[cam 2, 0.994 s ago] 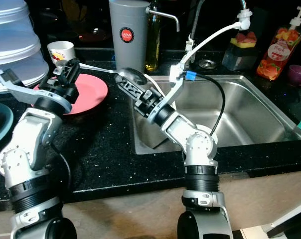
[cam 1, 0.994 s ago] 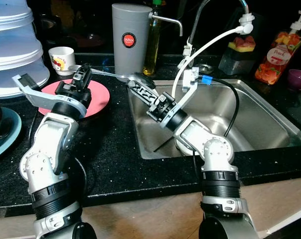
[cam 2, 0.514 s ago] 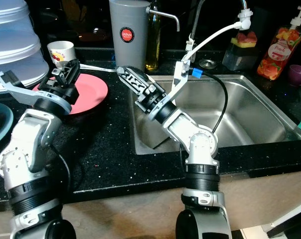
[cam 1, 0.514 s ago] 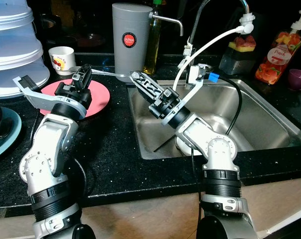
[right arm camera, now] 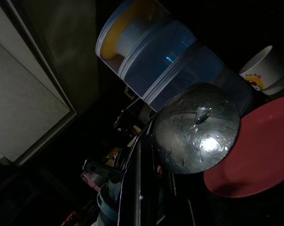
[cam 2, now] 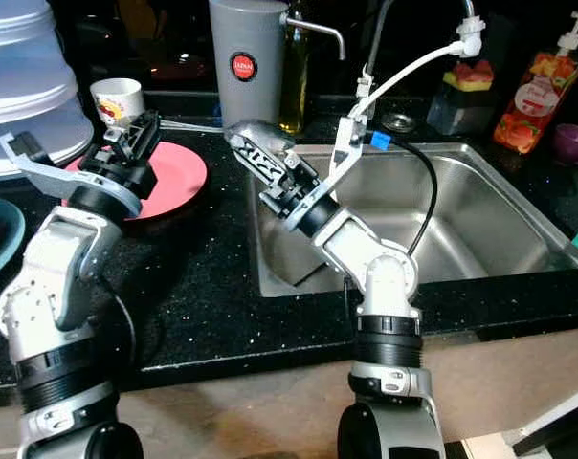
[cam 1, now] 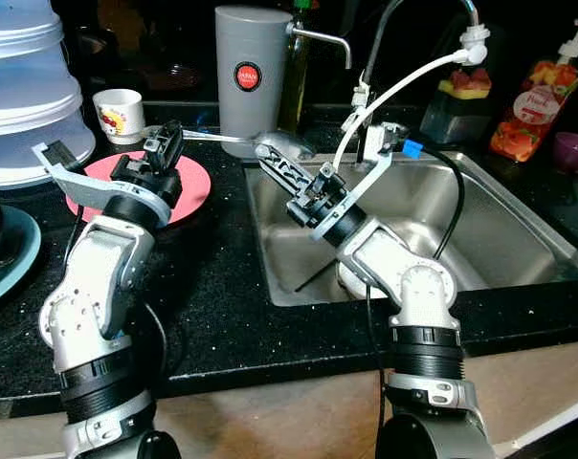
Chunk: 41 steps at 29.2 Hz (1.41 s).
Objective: Kitchen organization
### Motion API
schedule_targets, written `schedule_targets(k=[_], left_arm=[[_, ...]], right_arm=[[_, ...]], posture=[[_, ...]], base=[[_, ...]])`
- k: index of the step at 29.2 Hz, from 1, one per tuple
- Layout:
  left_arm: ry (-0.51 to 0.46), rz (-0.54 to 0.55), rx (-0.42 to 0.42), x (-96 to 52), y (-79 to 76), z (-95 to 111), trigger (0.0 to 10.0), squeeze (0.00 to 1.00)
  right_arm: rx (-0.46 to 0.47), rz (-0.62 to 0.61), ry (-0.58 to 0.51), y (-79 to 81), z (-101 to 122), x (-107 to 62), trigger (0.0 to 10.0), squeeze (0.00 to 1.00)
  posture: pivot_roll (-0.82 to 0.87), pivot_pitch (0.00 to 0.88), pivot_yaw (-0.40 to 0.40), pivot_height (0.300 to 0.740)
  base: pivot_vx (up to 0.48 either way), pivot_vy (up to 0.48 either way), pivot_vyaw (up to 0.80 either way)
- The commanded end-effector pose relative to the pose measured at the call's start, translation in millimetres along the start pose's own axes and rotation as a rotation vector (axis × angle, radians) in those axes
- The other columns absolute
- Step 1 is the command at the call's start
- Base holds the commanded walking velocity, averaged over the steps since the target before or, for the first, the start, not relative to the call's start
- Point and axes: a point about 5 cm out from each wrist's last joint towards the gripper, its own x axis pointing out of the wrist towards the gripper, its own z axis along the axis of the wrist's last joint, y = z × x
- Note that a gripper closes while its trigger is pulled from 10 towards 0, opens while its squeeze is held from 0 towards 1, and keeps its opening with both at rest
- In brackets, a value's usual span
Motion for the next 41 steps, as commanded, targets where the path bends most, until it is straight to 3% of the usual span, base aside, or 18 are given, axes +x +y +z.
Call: schedule_targets(k=[1,16,17,19,20,21,29,30,38,41], left_arm=[[0.074,0.065,0.031,-1.5,10.7,-11,0.0,0.00],[0.092,0.038,0.045,-0.8,7.8,-12,0.0,0.00],[0.096,0.032,0.052,-1.0,6.7,-12,10.0,0.00],[0.096,0.037,0.057,-0.9,7.2,-11,10.0,0.00],[0.095,0.039,0.056,-0.8,7.5,-11,10.0,0.05],[0.094,0.031,0.046,-0.8,6.9,-11,10.0,1.00],[0.102,0.045,0.061,-1.7,8.1,-10,10.0,1.00],[0.103,0.046,0.061,-1.7,8.2,-10,10.0,0.00],[0.115,0.051,0.060,-2.7,9.0,-12,10.0,0.00],[0.165,0.035,0.085,-5.1,7.0,-21,10.0,0.00]], right_arm=[[0.000,0.012,-0.026,3.4,6,0.8,0.0,0.00],[0.026,0.017,-0.054,3.1,9,-0.3,0.0,0.00],[0.028,0.018,-0.061,2.9,11,-0.6,0.0,0.00],[0.027,0.017,-0.070,2.6,13,-0.7,0.0,0.00],[0.026,0.016,-0.073,2.3,14,-0.6,0.0,0.00],[0.024,0.016,-0.075,2.3,15,-0.6,0.0,0.00],[0.005,0.010,-0.117,1.3,28,-1.3,0.0,0.00],[0.003,0.010,-0.121,1.3,30,-1.5,0.0,0.00],[-0.013,-0.006,-0.175,-1.2,44,-3.5,0.0,0.00],[-0.022,-0.068,-0.273,-8.4,61,-5.9,0.0,0.00]], posture=[[0.01,0.067,-0.036,0.740],[0.01,0.064,-0.036,0.740],[0.01,0.063,-0.035,0.740],[0.01,0.063,-0.035,0.740],[0.01,0.062,-0.036,0.740],[0.01,0.063,-0.036,0.740],[0.01,0.063,-0.036,0.740],[0.01,0.063,-0.037,0.740],[0.01,0.064,-0.038,0.740],[0.01,0.065,-0.037,0.740]], base=[[0.000,0.000,0.00],[0.000,0.000,0.00],[0.000,0.000,0.00],[0.000,0.000,0.00],[0.000,0.000,0.00],[0.000,0.000,0.00],[0.000,0.000,0.00],[0.000,0.000,0.00],[0.000,0.000,0.00],[0.000,0.000,0.00]])
